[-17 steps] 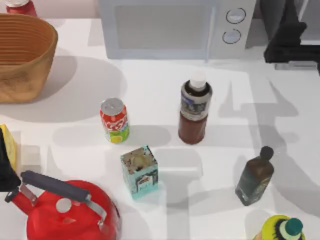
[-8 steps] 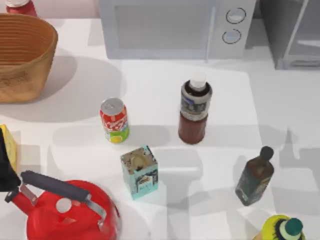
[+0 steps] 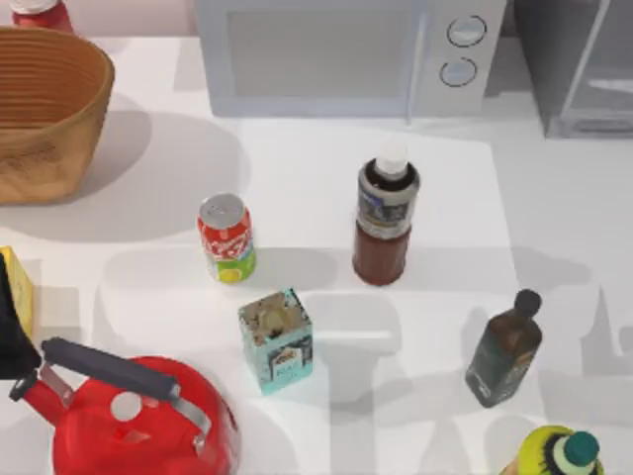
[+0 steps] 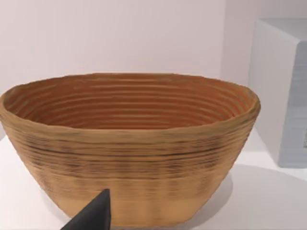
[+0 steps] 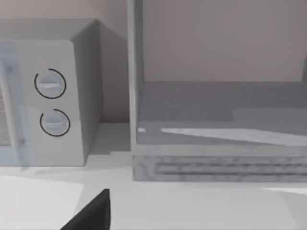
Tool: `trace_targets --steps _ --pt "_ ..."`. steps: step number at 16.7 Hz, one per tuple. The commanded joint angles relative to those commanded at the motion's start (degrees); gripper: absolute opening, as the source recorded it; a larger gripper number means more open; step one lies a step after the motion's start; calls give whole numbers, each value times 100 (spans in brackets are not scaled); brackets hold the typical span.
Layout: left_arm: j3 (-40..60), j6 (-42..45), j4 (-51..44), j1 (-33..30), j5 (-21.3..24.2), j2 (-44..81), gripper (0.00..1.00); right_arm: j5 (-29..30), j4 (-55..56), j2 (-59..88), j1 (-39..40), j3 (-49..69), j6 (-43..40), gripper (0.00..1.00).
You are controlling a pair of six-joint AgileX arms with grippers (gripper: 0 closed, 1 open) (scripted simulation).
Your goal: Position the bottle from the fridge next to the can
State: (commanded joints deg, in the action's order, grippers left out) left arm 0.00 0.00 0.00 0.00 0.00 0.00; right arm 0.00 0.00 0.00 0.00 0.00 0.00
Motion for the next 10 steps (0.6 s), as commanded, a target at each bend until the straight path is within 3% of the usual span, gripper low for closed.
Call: trace_targets --steps 6,10 --pt "0 0 0 0 0 0 100 12 -60 -39 14 65 -1 100" --pt "0 0 0 0 0 0 100 19 -919 -637 2 563 -3 100"
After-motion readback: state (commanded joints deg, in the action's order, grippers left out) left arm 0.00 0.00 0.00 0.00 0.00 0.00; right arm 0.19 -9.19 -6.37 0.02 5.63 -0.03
